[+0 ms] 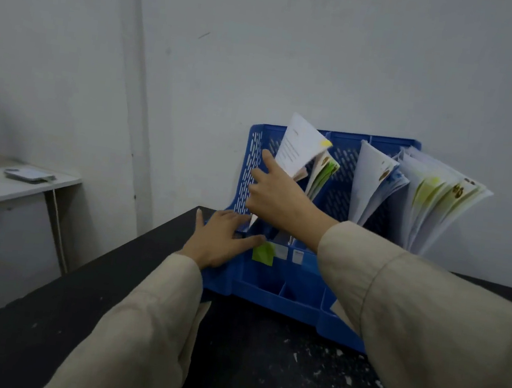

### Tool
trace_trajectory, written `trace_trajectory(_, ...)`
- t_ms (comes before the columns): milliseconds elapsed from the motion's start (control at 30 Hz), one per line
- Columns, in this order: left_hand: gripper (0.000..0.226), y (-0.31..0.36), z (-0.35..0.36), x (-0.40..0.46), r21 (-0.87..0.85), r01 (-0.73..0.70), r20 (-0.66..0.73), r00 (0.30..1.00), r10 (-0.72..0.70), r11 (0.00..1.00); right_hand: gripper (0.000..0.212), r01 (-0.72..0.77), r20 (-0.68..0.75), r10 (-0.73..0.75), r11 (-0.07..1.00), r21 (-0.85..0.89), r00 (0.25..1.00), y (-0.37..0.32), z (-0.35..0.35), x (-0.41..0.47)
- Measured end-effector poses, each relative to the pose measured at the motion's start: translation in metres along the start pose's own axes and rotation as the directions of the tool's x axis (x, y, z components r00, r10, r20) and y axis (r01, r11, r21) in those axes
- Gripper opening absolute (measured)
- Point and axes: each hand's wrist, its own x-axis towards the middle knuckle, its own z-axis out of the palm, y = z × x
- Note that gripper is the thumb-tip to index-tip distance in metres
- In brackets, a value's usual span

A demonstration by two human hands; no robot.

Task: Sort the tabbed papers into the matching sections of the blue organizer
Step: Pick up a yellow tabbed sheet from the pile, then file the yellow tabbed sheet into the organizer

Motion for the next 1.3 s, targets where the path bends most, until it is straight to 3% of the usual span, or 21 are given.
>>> trace_trajectory(233, 0.08, -0.033, 0.007, -0.032, -0.144, 0.007, -0.257, 0.965, -0.044, 0.99, 0.013, 0.036, 0.013, -0.037, 0.999, 0.041, 0.999, -0.007, 0.003, 0.011)
trace_trajectory(367, 0.076, -0.035, 0.011, -0.033, -0.221, -0.014, -0.254, 0.966, -0.043, 0.975, 0.039, 0.09, 0.004, -0.091, 0.991, 0.098, 0.996, -0.012, 0.0, 0.019)
trace_trajectory(533, 0.071, -0.037, 0.016, -0.035, -0.292, -0.037, -0.271, 0.961, -0.045, 0.956, 0.027, 0.142, 0.108, -0.148, 0.988, 0.058, 0.983, -0.019, -0.002, 0.023)
trace_trajectory(700, 0.054, -0.039, 0.019, -0.036, -0.328, -0.06, -0.275, 0.961, -0.034, 0.943, 0.041, 0.171, 0.117, -0.184, 0.979, 0.11, 0.976, -0.029, -0.002, 0.027)
trace_trajectory(933, 0.053, -0.037, 0.02, -0.036, -0.35, -0.063, -0.28, 0.959, -0.04, 0.935, 0.037, 0.15, 0.123, -0.168, 0.978, 0.143, 0.978, -0.032, -0.004, 0.029)
trace_trajectory(1067, 0.057, -0.039, 0.022, -0.035, -0.355, -0.071, -0.295, 0.955, -0.04, 0.932, 0.014, 0.056, 0.071, -0.063, 0.994, 0.098, 0.996, -0.025, -0.004, 0.025)
trace_trajectory(1300, 0.059, -0.041, 0.022, -0.035, -0.366, -0.082, -0.302, 0.953, -0.035, 0.927, 0.04, 0.096, 0.017, -0.099, 0.985, 0.147, 0.995, -0.03, 0.004, 0.025)
